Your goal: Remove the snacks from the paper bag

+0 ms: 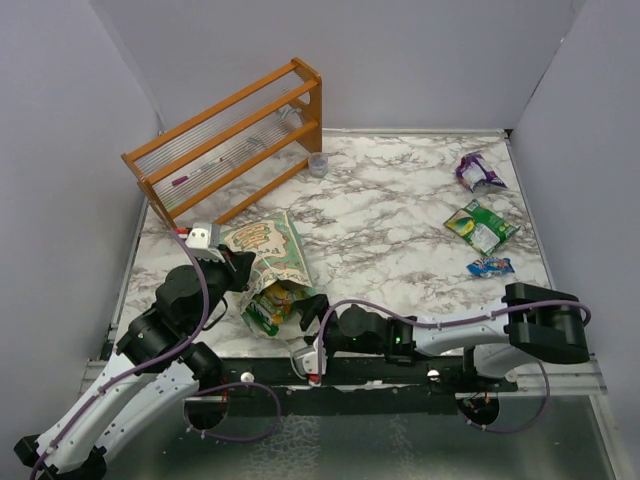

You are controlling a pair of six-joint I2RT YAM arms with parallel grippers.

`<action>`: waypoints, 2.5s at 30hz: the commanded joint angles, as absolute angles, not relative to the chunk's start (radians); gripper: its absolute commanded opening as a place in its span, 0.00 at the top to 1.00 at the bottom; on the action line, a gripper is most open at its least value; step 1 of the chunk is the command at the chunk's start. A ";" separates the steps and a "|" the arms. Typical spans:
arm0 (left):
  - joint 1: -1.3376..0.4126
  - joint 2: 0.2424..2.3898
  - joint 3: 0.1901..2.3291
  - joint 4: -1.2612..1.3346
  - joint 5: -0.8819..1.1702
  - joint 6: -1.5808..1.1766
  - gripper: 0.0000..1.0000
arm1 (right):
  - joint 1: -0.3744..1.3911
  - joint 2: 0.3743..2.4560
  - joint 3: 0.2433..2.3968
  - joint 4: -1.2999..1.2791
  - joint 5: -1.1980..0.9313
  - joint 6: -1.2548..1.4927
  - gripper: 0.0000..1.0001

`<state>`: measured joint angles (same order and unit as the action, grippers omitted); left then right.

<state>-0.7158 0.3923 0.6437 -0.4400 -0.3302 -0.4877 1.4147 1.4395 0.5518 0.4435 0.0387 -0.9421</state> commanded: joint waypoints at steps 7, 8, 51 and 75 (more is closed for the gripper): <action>-0.718 0.385 0.646 -0.422 -0.327 -0.486 1.00 | 1.424 1.641 0.668 0.540 0.166 -1.152 0.07; -0.718 0.385 0.646 -0.423 -0.326 -0.486 1.00 | 1.424 1.658 0.678 0.559 0.181 -1.165 0.08; -0.718 0.391 0.646 -0.421 -0.320 -0.483 1.00 | 1.463 1.723 0.717 0.649 0.297 -1.182 0.58; -0.718 0.397 0.647 -0.428 -0.335 -0.489 1.00 | 1.586 0.975 0.474 0.254 0.317 -0.693 0.63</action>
